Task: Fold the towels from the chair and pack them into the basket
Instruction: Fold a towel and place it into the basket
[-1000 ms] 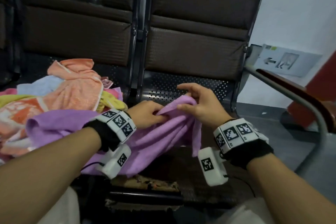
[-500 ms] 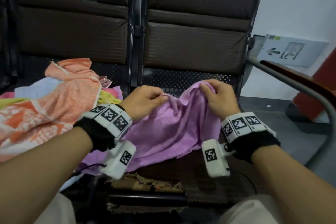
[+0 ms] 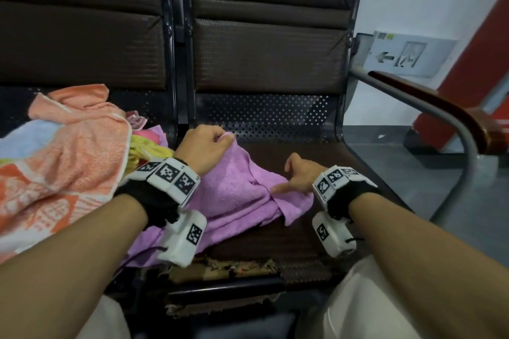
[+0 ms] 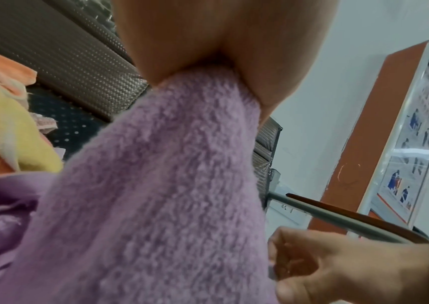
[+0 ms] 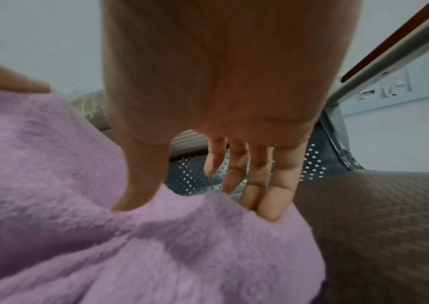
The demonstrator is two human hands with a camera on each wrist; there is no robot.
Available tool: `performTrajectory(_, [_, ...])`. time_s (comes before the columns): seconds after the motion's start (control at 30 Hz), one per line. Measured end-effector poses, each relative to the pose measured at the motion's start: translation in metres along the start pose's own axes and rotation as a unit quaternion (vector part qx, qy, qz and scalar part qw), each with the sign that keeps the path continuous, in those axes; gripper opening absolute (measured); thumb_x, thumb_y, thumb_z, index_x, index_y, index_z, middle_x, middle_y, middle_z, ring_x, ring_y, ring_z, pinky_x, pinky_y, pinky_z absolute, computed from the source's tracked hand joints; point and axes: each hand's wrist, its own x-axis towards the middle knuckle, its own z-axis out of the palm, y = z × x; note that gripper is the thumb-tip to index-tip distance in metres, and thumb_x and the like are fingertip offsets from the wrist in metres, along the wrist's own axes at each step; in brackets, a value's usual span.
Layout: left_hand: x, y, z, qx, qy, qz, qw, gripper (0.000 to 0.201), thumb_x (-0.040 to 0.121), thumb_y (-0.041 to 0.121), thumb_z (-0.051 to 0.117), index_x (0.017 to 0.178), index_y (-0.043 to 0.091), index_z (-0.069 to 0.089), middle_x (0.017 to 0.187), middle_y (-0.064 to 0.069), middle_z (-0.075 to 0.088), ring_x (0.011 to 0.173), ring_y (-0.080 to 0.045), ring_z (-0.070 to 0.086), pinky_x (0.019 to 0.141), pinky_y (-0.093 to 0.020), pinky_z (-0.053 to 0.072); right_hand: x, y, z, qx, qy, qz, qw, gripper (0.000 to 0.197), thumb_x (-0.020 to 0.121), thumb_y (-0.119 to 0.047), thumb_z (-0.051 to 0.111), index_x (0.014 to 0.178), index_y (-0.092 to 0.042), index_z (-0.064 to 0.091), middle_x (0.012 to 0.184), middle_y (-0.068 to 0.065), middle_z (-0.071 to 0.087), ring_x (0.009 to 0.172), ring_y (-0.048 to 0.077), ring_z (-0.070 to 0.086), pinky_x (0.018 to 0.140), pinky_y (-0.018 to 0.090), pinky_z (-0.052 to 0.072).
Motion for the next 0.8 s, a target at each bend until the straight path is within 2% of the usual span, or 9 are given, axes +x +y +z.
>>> performTrajectory(0.07, [0.002,-0.002,0.000,-0.010,-0.010,-0.011,1.000,0.036,0.095,0.033,0.049,0.065,0.013,0.056,0.063,-0.001,0.052,0.069,-0.018,0.049,0.065,-0.025,0.030,-0.001,-0.006,0.006,-0.059,-0.044,-0.004,0.997,0.059,0.062,-0.056,0.079,0.099,-0.023,0.047,0.100,0.000,0.059,0.085,0.018,0.056,0.070,0.032,0.045])
performTrajectory(0.17, [0.004,-0.010,0.000,-0.026,-0.013,-0.030,0.999,0.040,0.094,0.030,0.050,0.059,0.011,0.050,0.058,-0.001,0.048,0.065,-0.020,0.048,0.060,-0.027,0.027,0.002,-0.011,0.009,-0.149,-0.061,-0.021,0.987,0.043,0.068,-0.031,0.079,0.105,-0.022,0.058,0.111,0.003,0.062,0.098,0.023,0.059,0.083,0.032,0.050])
performTrajectory(0.27, [0.005,-0.023,0.001,-0.028,-0.025,-0.060,0.998,0.033,0.094,0.025,0.048,0.072,0.006,0.063,0.080,-0.015,0.065,0.087,-0.032,0.059,0.072,-0.033,0.040,0.004,-0.008,0.001,-0.140,-0.011,-0.019,0.990,0.025,0.080,-0.016,0.063,0.104,-0.022,0.066,0.114,0.007,0.064,0.102,0.026,0.061,0.086,0.031,0.051])
performTrajectory(0.4, [0.005,-0.033,0.004,-0.057,-0.040,-0.089,0.994,0.033,0.094,0.022,0.044,0.063,0.018,0.055,0.078,-0.006,0.060,0.094,-0.033,0.058,0.081,-0.035,0.042,0.004,0.001,-0.016,-0.052,0.051,-0.013,0.997,0.028,0.088,-0.009,0.047,0.098,-0.022,0.069,0.101,0.006,0.066,0.091,0.020,0.059,0.078,0.025,0.043])
performTrajectory(0.53, [0.002,-0.031,0.010,-0.131,-0.094,-0.009,0.987,0.023,0.095,0.028,0.049,0.081,0.020,0.064,0.077,0.005,0.060,0.079,-0.016,0.055,0.081,-0.032,0.043,0.001,-0.019,-0.032,0.181,0.127,-0.076,0.972,0.032,0.088,-0.002,0.041,0.075,-0.021,0.063,0.079,0.001,0.064,0.081,0.018,0.057,0.070,0.026,0.043])
performTrajectory(0.6, [0.000,-0.026,0.009,-0.172,-0.122,0.034,0.977,0.020,0.095,0.029,0.052,0.087,0.018,0.066,0.076,0.007,0.060,0.077,-0.009,0.053,0.079,-0.030,0.043,-0.002,-0.034,-0.032,0.255,0.142,-0.103,0.951,0.022,0.093,-0.011,0.046,0.087,-0.017,0.066,0.089,0.002,0.066,0.086,0.017,0.060,0.075,0.027,0.048])
performTrajectory(0.63, [-0.002,-0.024,0.008,-0.192,-0.129,0.047,0.972,0.021,0.094,0.028,0.052,0.090,0.013,0.067,0.077,0.005,0.059,0.076,-0.008,0.052,0.077,-0.029,0.043,-0.004,-0.041,-0.030,0.277,0.136,-0.116,0.944,0.015,0.094,-0.018,0.051,0.097,-0.016,0.066,0.097,0.001,0.067,0.090,0.014,0.060,0.074,0.021,0.049])
performTrajectory(0.7, [-0.006,-0.016,0.005,-0.243,-0.143,0.060,0.958,0.021,0.093,0.021,0.054,0.092,0.005,0.067,0.077,0.002,0.058,0.074,-0.006,0.051,0.075,-0.024,0.043,-0.012,-0.055,-0.024,0.302,0.094,-0.154,0.936,0.026,0.093,-0.022,0.058,0.118,-0.015,0.060,0.112,0.006,0.066,0.092,0.008,0.061,0.074,0.009,0.049])
performTrajectory(0.8, [-0.010,-0.004,-0.004,-0.280,-0.161,0.060,0.944,0.019,0.092,0.012,0.055,0.098,-0.002,0.067,0.085,-0.004,0.062,0.079,-0.007,0.055,0.076,-0.018,0.046,-0.023,-0.067,-0.018,0.307,-0.019,-0.207,0.929,0.037,0.094,-0.009,0.055,0.130,-0.016,0.054,0.119,0.018,0.064,0.102,0.026,0.064,0.092,0.028,0.049])
